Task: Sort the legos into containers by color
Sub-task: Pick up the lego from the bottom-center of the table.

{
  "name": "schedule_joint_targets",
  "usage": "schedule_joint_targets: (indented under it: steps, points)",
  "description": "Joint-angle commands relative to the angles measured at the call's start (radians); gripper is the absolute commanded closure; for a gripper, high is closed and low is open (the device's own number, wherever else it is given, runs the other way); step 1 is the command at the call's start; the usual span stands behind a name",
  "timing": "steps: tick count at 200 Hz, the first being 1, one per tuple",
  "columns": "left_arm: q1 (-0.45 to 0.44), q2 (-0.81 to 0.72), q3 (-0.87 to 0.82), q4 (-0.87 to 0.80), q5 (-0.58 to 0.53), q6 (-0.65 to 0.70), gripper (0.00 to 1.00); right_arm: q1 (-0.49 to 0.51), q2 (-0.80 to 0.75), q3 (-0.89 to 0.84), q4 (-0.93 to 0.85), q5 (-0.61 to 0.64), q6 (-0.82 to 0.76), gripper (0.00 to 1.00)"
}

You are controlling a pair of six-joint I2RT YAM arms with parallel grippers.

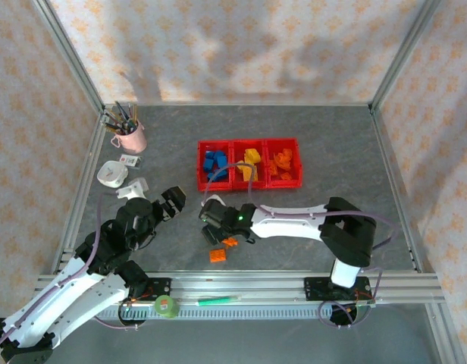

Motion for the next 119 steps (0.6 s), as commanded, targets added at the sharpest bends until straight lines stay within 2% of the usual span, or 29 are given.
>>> schedule_joint_targets:
  steps: [1, 84, 119]
  points:
    - [-0.005, -0.015, 0.002, -0.045, -0.025, -0.015, 0.01, 0.003, 0.017, 0.005, -0.021, 0.004, -0.032, 0.22]
    - [-0.005, -0.007, 0.000, -0.041, -0.016, -0.020, 0.01, 0.003, 0.076, 0.001, -0.036, -0.047, -0.114, 0.30]
    - [-0.005, -0.013, -0.001, -0.042, -0.017, -0.023, 0.01, 0.003, 0.107, 0.007, -0.040, -0.012, -0.119, 0.38]
